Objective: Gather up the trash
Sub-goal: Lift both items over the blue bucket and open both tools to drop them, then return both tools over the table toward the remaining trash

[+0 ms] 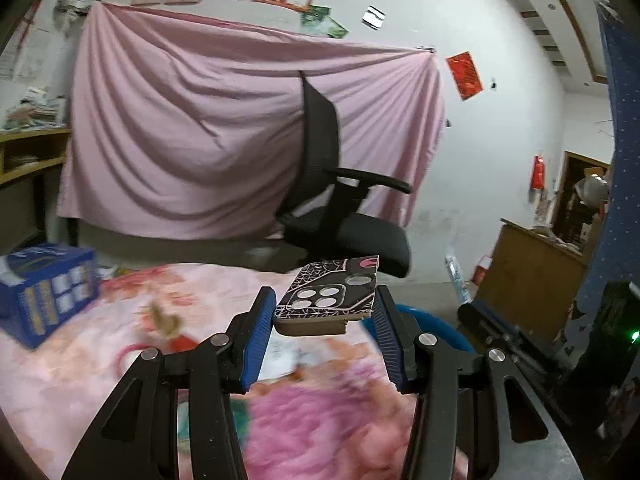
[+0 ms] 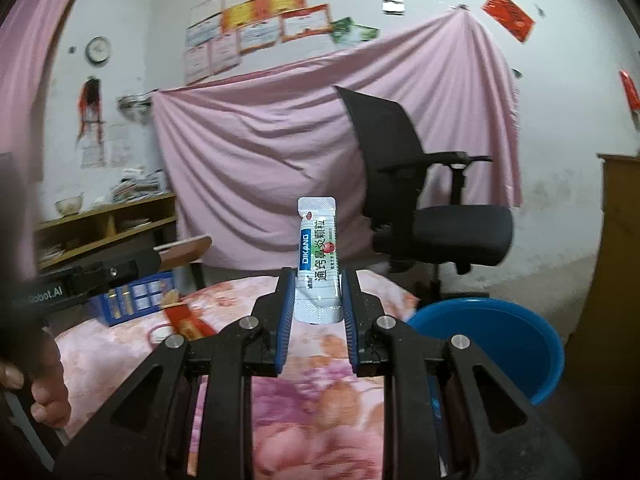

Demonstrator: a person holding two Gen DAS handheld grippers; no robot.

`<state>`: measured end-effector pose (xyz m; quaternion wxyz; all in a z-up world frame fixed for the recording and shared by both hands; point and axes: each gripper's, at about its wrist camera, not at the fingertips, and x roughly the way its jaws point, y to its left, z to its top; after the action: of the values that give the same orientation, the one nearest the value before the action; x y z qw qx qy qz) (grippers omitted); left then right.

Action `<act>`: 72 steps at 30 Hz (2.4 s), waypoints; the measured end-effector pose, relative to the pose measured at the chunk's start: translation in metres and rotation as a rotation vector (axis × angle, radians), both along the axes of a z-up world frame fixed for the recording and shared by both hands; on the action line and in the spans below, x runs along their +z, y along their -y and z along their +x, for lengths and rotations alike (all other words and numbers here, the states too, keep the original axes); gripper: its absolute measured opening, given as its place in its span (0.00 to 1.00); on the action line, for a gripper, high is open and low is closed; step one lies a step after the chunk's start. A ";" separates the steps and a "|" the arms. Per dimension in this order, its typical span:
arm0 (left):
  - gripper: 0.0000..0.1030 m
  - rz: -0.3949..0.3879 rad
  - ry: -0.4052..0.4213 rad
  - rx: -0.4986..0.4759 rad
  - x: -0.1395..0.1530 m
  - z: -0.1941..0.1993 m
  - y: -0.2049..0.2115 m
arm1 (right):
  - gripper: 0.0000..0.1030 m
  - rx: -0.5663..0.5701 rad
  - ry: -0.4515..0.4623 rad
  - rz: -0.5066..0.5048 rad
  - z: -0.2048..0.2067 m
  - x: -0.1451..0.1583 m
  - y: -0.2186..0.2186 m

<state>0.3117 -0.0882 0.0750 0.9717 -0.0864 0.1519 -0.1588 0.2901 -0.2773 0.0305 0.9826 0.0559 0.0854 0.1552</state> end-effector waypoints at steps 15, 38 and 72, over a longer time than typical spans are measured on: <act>0.42 0.044 -0.208 -0.169 -0.037 0.092 0.112 | 0.42 -0.263 -0.221 0.198 0.046 -0.034 0.106; 0.43 0.043 -0.380 -0.136 -0.062 0.120 0.122 | 0.49 -0.272 -0.362 0.280 0.065 -0.060 0.125; 0.97 0.071 0.064 0.317 -0.016 -0.024 -0.062 | 1.00 -0.058 0.131 0.063 0.000 0.024 -0.005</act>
<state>0.2877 -0.0267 0.0585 0.9914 -0.0699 0.1107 -0.0009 0.2899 -0.2723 0.0544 0.9879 0.0791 0.0143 0.1324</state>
